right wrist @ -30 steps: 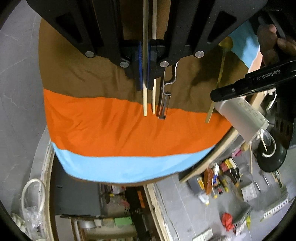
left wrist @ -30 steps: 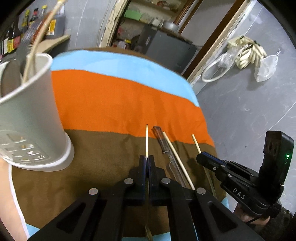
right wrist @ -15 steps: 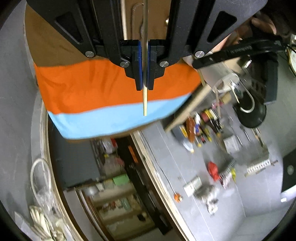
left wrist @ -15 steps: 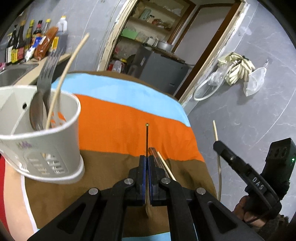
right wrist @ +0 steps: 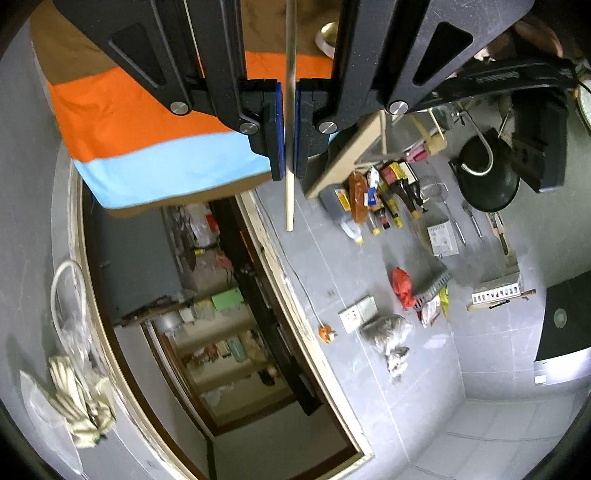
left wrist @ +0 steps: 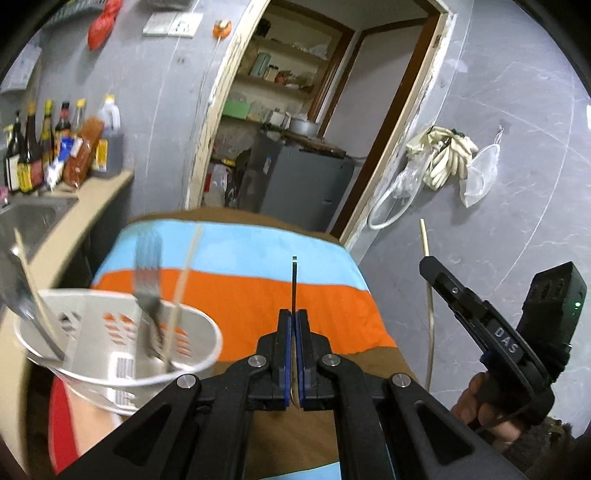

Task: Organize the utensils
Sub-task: 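Lift both held utensils and carry them over the white caddy, then lower the utensils into the caddy and open both tools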

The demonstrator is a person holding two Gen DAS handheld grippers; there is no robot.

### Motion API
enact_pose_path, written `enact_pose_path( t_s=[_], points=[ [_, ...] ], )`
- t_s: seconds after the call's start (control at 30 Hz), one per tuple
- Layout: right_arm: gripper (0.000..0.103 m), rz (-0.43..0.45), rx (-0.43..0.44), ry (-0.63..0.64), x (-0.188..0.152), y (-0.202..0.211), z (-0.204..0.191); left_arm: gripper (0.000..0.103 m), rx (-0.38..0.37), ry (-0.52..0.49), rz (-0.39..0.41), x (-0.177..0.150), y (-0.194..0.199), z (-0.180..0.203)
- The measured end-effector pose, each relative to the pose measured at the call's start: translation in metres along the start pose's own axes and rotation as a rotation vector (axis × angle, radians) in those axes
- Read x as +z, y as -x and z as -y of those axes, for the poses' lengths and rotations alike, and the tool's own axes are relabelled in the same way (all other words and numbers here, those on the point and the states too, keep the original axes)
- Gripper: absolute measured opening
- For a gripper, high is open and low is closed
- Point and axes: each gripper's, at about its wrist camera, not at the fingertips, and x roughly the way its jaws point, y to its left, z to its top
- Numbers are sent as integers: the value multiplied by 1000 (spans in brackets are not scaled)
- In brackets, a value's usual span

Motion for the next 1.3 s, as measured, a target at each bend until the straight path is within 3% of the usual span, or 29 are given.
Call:
enact_pose_path(
  t_s=[0.37, 0.7, 0.87, 1.3],
  points=[
    [4, 79, 94, 21, 16, -34, -68, 3, 49, 21, 94, 38, 68, -48],
    [4, 151, 152, 8, 8, -83, -115, 2, 169, 69, 149, 51, 105, -108],
    [4, 156, 130, -19, -3, -101, -119, 3, 210, 68, 134, 50, 105, -132],
    [4, 169, 63, -44, -27, -125, -109, 3, 216, 40, 74, 39, 73, -152]
  ],
)
